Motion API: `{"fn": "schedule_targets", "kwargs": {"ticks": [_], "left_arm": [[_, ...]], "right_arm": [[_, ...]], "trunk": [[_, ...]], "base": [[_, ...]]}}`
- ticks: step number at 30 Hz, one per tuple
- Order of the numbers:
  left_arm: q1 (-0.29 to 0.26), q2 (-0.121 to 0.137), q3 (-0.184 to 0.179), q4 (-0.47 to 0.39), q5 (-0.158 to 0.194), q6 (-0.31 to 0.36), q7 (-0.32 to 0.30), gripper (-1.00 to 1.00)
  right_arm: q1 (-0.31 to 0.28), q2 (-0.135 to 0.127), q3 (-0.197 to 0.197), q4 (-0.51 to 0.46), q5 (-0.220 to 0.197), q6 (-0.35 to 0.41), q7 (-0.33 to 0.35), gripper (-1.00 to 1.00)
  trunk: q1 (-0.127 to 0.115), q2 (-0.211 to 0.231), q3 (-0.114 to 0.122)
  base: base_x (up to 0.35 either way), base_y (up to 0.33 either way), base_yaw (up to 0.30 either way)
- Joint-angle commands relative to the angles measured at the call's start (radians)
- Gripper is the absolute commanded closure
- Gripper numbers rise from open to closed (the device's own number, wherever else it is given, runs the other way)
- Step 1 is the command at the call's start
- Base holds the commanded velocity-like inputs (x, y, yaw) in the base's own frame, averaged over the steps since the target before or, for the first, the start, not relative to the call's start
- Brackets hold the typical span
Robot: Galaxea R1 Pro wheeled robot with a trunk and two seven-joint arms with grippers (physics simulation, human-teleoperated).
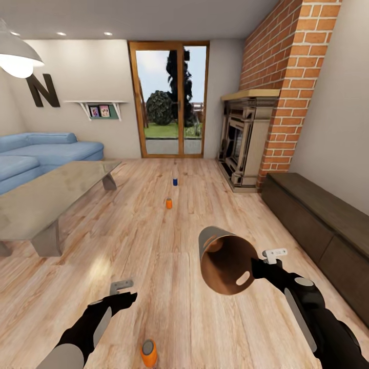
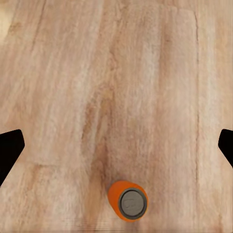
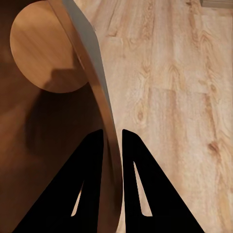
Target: Put the three can of soda from the living room inside the tash can in the kitchen.
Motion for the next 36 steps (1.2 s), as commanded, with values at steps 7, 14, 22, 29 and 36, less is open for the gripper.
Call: {"fn": "schedule_targets", "kwargs": {"ticks": [7, 14, 22, 29, 36], "left_arm": [[0.0, -0.002, -0.031, 0.006, 0.0, 0.0, 0.0, -1.0], [0.0, -0.019, -0.059, 0.039, 0.0, -0.002, -0.002, -1.0], [0.0, -0.032, -0.061, 0.05, 0.002, -0.003, -0.01, -1.0], [-0.001, -0.035, -0.062, 0.051, 0.002, -0.005, -0.011, -1.0], [0.0, -0.035, -0.093, 0.051, 0.002, -0.02, -0.011, -1.0]], "right_arm": [[-0.001, 0.0, 0.006, -0.006, -0.011, 0.002, 0.004, 1.0], [0.0, 0.0, 0.007, -0.011, -0.011, 0.002, 0.003, 1.0], [0.0, 0.0, 0.01, -0.012, -0.011, 0.002, 0.003, 1.0], [0.0, 0.001, 0.011, -0.012, -0.012, 0.002, 0.003, 1.0], [0.0, 0.02, 0.011, -0.012, -0.01, 0.003, 0.003, 1.0]], "trunk": [[0.027, -0.049, -0.024], [0.054, -0.098, -0.056], [0.084, -0.154, -0.089], [0.111, -0.203, -0.112], [0.138, -0.252, -0.141]], "base": [[0.0, 0.0, 0.0], [0.0, 0.0, 0.0], [0.0, 0.0, 0.0], [0.0, 0.0, 0.0], [0.0, 0.0, 0.0]]}}
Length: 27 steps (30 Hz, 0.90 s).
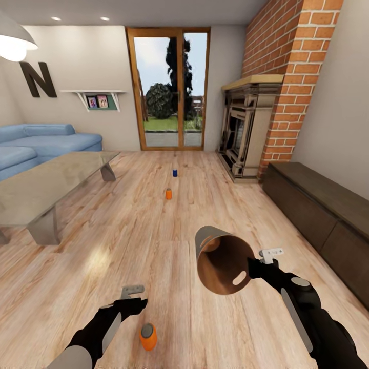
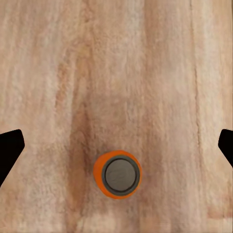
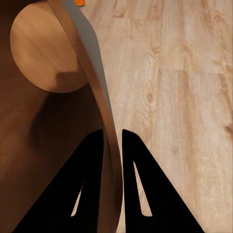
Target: Put the three can of soda from the living room inside the tash can in the kitchen.
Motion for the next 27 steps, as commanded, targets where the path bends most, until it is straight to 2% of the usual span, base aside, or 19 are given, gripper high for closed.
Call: {"fn": "schedule_targets", "kwargs": {"ticks": [1, 14, 18, 27], "left_arm": [[0.0, 0.0, -0.004, 0.0, 0.0, -0.002, 0.0, -1.0], [0.001, -0.001, -0.019, 0.0, 0.0, -0.008, 0.0, -1.0], [0.001, -0.001, -0.02, 0.0, 0.0, -0.008, -0.001, -1.0], [0.001, -0.001, -0.02, 0.002, 0.0, -0.017, -0.001, -1.0]], "right_arm": [[-0.001, 0.001, 0.0, -0.002, -0.013, 0.001, 0.004, 1.0], [-0.001, 0.001, -0.008, -0.012, -0.011, 0.001, 0.004, 1.0], [-0.001, -0.002, -0.019, -0.045, -0.013, 0.031, 0.004, 1.0], [-0.001, -0.012, -0.027, -0.077, -0.014, 0.076, 0.004, 1.0]], "trunk": [[0.004, -0.007, -0.005], [0.054, -0.098, -0.066], [0.069, -0.126, -0.084], [0.073, -0.128, -0.133]], "base": [[0.0, 0.0, 0.0], [0.0, 0.0, 0.0], [0.0, 0.0, 0.0], [0.0, 0.0, 0.0]]}}
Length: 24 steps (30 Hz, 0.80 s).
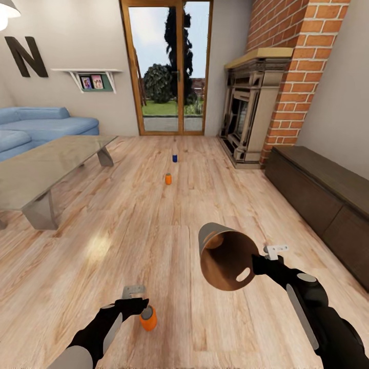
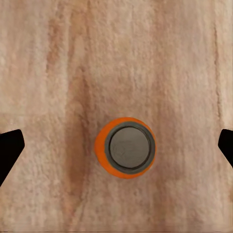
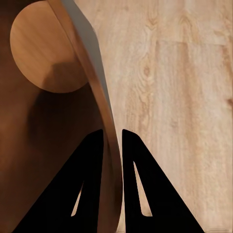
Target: Put the three can of soda from the living room inside the tash can in the kitchen.
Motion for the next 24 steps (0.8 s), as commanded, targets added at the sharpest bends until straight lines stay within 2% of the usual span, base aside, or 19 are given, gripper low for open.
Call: {"fn": "schedule_targets", "kwargs": {"ticks": [1, 4, 10, 15, 16, 24], "left_arm": [[0.0, 0.0, 0.0, 0.003, 0.0, -0.001, 0.0, -1.0], [-0.001, 0.0, -0.002, 0.02, 0.0, -0.005, 0.0, -1.0], [0.0, -0.002, -0.007, 0.032, 0.001, -0.027, 0.0, -1.0], [0.0, -0.002, -0.049, 0.033, 0.001, -0.034, -0.001, -1.0], [0.0, -0.002, -0.073, 0.033, 0.002, -0.037, -0.002, -1.0], [0.0, -0.002, -0.097, 0.033, 0.005, -0.044, -0.001, -1.0]], "right_arm": [[-0.001, 0.0, 0.0, -0.002, -0.013, 0.001, 0.004, 1.0], [-0.001, 0.0, 0.0, -0.003, -0.013, 0.003, 0.004, 1.0], [-0.001, 0.005, 0.003, -0.004, -0.013, 0.005, 0.004, 1.0], [-0.001, 0.007, 0.005, -0.005, -0.012, 0.005, 0.004, 1.0], [-0.001, 0.007, 0.006, -0.005, -0.011, 0.005, 0.004, 1.0], [-0.001, 0.007, 0.007, -0.005, -0.01, 0.005, 0.004, 1.0]], "trunk": [[0.0, 0.0, -0.005], [0.002, -0.001, -0.022], [0.002, -0.001, -0.031], [0.002, -0.001, -0.039], [0.002, -0.001, -0.04], [0.002, -0.001, -0.049]], "base": [[0.0, 0.0, 0.0], [0.0, 0.0, 0.0], [0.003, 0.0, 0.0], [0.069, 0.0, 0.0], [0.131, -0.043, 0.0], [0.174, -0.115, 0.0]]}}
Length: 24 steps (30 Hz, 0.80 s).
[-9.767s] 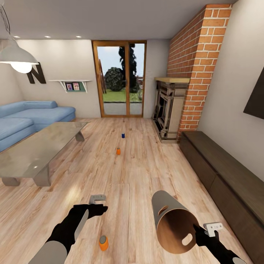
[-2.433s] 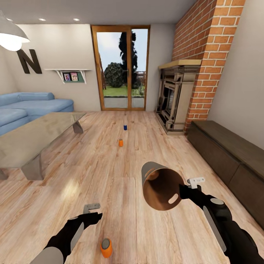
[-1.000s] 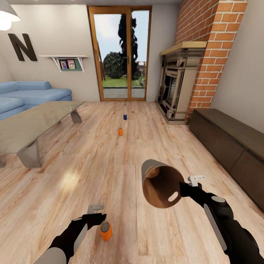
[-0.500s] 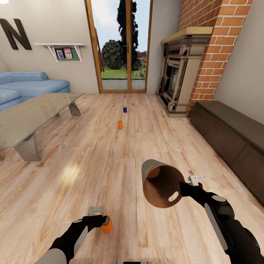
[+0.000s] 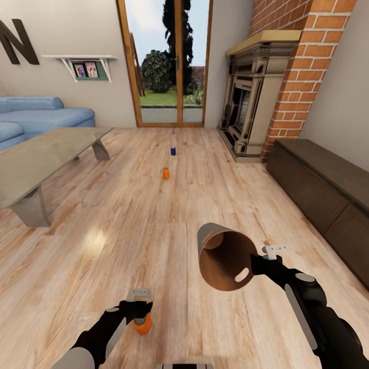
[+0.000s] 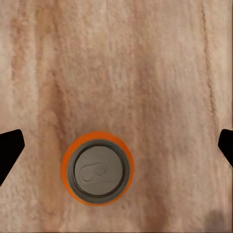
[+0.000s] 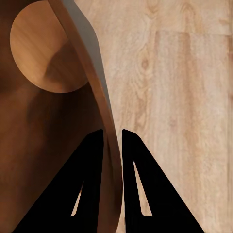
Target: Put the three can of soda from the living room inside the tash can in the kitchen.
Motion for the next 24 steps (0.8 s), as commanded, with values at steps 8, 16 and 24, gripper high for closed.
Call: {"fn": "schedule_targets", "kwargs": {"ticks": [8, 16, 24], "left_arm": [[0.0, 0.0, -0.003, 0.0, 0.003, -0.001, 0.0, -1.0], [0.0, 0.0, -0.003, 0.0, 0.004, -0.001, 0.001, -1.0], [0.0, 0.0, -0.002, 0.0, 0.006, 0.0, 0.001, -1.0]], "right_arm": [[-0.001, 0.001, 0.002, -0.001, -0.016, 0.001, 0.005, 1.0], [-0.001, 0.001, 0.003, -0.001, -0.016, 0.001, 0.005, 1.0], [-0.001, 0.002, 0.005, -0.001, -0.016, 0.001, 0.005, 1.0]], "trunk": [[0.0, 0.0, -0.001], [0.0, 0.0, -0.001], [0.0, 0.0, -0.001]], "base": [[0.029, -0.021, 0.0], [0.001, -0.001, 0.0], [0.0, 0.0, 0.0]]}}
